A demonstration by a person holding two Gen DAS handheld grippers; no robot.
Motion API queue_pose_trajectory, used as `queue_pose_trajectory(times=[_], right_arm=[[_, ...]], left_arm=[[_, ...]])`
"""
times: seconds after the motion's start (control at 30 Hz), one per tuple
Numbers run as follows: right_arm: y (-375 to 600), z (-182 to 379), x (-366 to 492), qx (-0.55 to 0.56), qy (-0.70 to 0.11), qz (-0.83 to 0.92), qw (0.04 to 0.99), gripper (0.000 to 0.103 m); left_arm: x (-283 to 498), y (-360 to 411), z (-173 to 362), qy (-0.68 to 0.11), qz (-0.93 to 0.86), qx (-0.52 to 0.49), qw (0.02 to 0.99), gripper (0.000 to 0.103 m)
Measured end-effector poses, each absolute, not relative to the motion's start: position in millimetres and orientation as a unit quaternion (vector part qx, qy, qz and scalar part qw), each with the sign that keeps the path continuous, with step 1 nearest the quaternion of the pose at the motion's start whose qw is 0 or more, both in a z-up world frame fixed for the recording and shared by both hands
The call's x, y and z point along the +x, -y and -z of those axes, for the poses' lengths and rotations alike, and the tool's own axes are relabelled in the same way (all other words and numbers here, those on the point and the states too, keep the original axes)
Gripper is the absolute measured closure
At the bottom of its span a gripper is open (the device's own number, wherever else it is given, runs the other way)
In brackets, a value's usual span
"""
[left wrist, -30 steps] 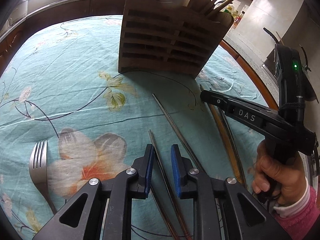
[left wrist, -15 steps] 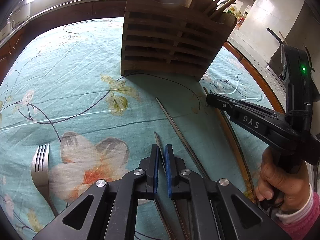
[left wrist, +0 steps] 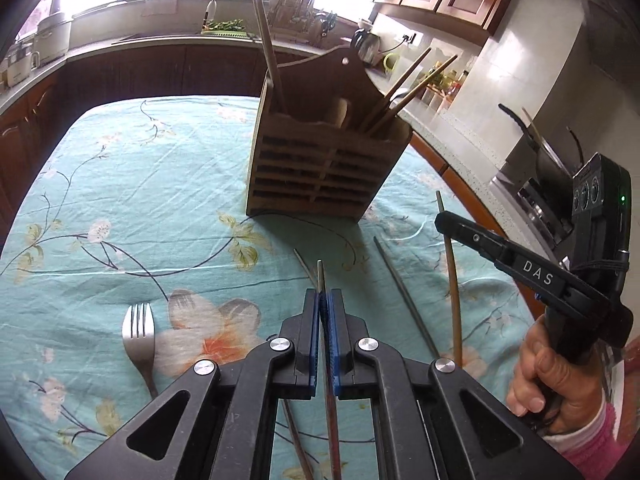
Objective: Organize utensils
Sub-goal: 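Lift both chopsticks upright and carry them over the wooden holder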
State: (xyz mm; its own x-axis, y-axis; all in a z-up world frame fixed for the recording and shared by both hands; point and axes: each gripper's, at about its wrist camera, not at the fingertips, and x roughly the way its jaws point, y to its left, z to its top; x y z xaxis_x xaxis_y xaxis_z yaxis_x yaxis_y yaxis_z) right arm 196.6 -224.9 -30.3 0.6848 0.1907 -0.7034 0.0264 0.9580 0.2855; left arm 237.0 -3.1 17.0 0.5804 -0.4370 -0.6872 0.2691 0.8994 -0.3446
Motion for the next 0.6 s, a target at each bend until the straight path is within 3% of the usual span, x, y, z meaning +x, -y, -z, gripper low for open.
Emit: queue_pose_trajectory(times=[0.33,0.6], right_arm=[[216.0,-27.1,164.0,0.130,-0.326,-0.062,0.934,0.098],[215.8,-57.3,155.1,0.122,-0.285,-0.058,0.949,0.098]], left_arm=[[169.6,-31.6,-81.2,-0.326,0.223,-0.118,0.911,0.101],[144.5,-52.9,-101.4,-0.289,0.227,-0.127,0.921,0.101]])
